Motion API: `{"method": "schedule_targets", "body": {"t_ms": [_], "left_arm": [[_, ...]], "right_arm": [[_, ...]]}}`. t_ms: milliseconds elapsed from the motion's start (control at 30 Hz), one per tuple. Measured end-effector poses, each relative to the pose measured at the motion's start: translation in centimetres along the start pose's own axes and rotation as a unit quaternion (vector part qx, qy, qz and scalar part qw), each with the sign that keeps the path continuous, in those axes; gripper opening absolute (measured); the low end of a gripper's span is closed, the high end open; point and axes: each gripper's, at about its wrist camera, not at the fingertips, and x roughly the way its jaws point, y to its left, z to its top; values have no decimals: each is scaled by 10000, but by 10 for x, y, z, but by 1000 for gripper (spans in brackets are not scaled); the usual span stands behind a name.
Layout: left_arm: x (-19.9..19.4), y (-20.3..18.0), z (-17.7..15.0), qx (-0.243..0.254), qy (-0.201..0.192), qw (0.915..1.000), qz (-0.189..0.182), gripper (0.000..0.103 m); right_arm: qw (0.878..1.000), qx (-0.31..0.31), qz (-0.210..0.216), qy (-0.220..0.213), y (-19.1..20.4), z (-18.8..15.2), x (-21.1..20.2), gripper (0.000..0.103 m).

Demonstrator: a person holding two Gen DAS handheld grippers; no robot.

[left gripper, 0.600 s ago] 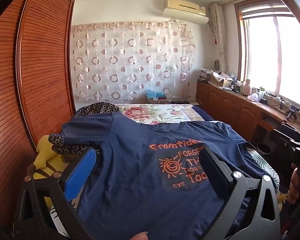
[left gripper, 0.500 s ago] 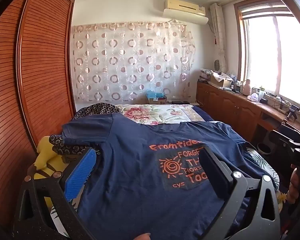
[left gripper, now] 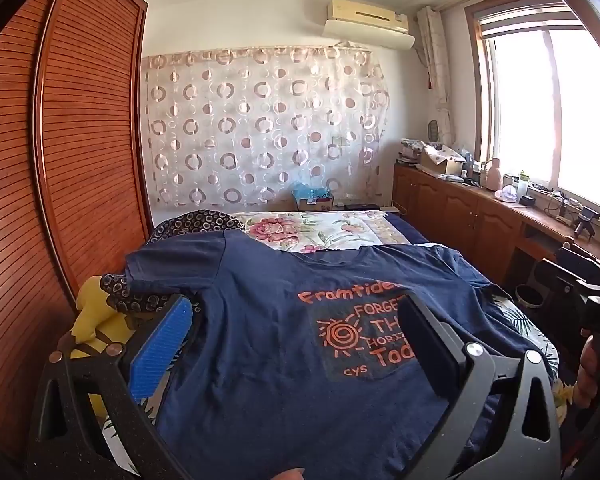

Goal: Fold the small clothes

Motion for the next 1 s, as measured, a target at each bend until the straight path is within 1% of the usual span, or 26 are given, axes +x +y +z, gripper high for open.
{"method": "schedule_targets", "body": {"t_ms": [433, 1000], "left_arm": [[-7, -4, 11, 26, -15, 10000, 8, 103], [-8, -6, 9, 62, -41, 10000, 27, 103]], "right_arm": [[10000, 3, 23, 9, -2, -2, -2, 103], [10000, 22, 17, -14, -2, -1, -2, 103]]}}
